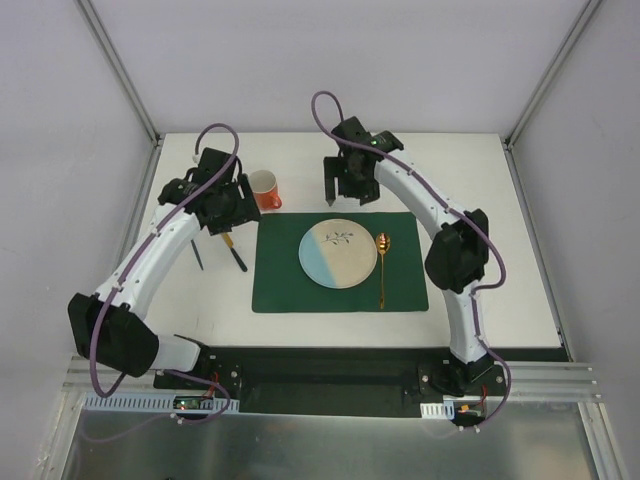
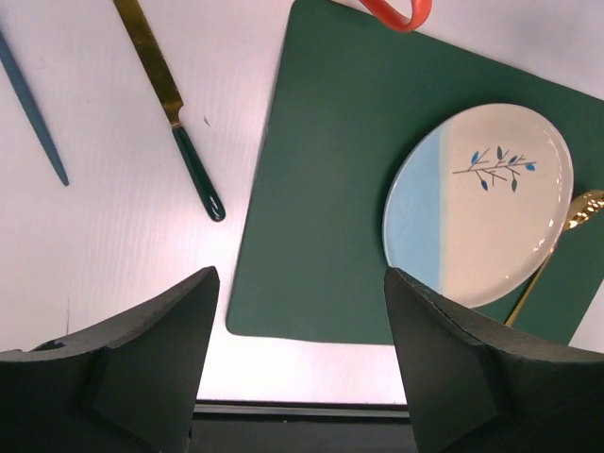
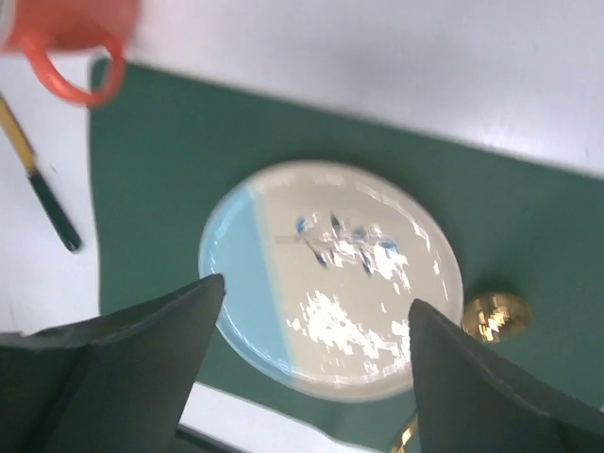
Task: Set the dinner table for one person
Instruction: Move the cup to the center of the board.
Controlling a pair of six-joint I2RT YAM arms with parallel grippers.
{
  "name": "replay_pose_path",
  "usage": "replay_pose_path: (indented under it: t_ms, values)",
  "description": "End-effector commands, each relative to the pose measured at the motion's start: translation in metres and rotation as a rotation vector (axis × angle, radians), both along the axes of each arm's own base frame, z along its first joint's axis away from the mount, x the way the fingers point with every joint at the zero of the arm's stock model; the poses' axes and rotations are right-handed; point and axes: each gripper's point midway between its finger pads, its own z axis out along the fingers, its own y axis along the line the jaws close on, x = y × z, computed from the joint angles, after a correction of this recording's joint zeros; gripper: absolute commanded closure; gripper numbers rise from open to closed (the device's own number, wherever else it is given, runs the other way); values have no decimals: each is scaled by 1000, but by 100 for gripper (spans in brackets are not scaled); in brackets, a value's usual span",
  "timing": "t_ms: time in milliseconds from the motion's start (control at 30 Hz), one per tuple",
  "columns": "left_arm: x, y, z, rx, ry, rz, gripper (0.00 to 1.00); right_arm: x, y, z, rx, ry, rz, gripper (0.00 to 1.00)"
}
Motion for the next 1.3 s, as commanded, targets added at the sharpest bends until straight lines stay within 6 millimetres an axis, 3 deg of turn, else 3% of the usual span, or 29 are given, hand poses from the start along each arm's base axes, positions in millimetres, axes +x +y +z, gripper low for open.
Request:
replay_pose_path:
  t_ms: [0,33,100,133,300,367,400,467,567,600,633,667,700,733,767,800,833,867,900,933,967,1000,1033,1100,1133,1167,1200,1233,1267]
  values:
    - [-18,18,13,42,-29,42,27,19,55,13,296,60,151,16]
    - [-22,21,10,43,-23,44,27,12,71,12,395,104,196,13]
    - [-28,21,13,30,-34,36,27,27,94,26,558,50,207,11]
    - [-31,21,11,23,-28,29,27,18,105,25,639,95,237,10]
    - [-49,17,21,-25,-53,0,26,35,155,43,927,77,339,9]
    - [-57,18,21,-36,-54,-7,25,32,169,57,1020,98,397,9]
    - [-59,17,21,-37,-55,-17,25,39,175,47,1038,100,408,8]
    - [-61,22,18,-13,-55,-12,22,38,179,47,1059,118,422,8]
    - [-53,34,17,61,-61,7,17,36,172,47,1040,101,418,9]
    - [-47,38,17,81,-61,23,15,31,166,35,1018,123,398,9]
    - [-37,41,17,98,-53,39,15,30,158,47,1001,86,383,9]
    - [-31,42,16,102,-44,52,15,28,153,45,979,73,383,9]
    - [-20,45,22,95,-59,74,13,23,145,33,944,99,347,9]
    - [-9,45,13,99,-23,81,12,20,139,44,938,81,346,10]
    - [0,46,10,98,-14,88,12,15,132,43,909,88,342,10]
    - [15,49,19,88,-40,111,12,11,127,44,885,88,344,10]
    - [27,48,6,89,7,111,12,9,121,44,854,80,336,11]
    - [37,50,4,88,12,114,12,-2,114,53,826,93,336,11]
    - [54,49,15,76,-15,119,12,-5,108,57,800,74,363,11]
    - [67,53,0,84,29,130,12,-7,104,64,782,56,368,11]
    - [77,53,-2,91,33,124,12,-18,96,74,760,67,370,11]
    - [93,52,8,88,1,122,12,-21,91,80,745,50,386,11]
    - [104,52,-9,99,41,117,13,-25,87,82,731,47,384,11]
    - [123,49,-9,101,29,101,14,-38,77,95,715,45,382,11]
    - [131,48,-25,108,62,92,15,-41,75,97,712,45,377,11]
    - [136,45,-28,103,68,81,16,-49,71,91,703,64,371,11]
    - [144,43,-27,98,57,78,16,-54,68,99,706,51,370,11]
    - [149,41,-38,97,75,72,17,-58,65,99,699,48,364,11]
    - [155,40,-39,94,64,64,17,-63,61,90,686,69,353,11]
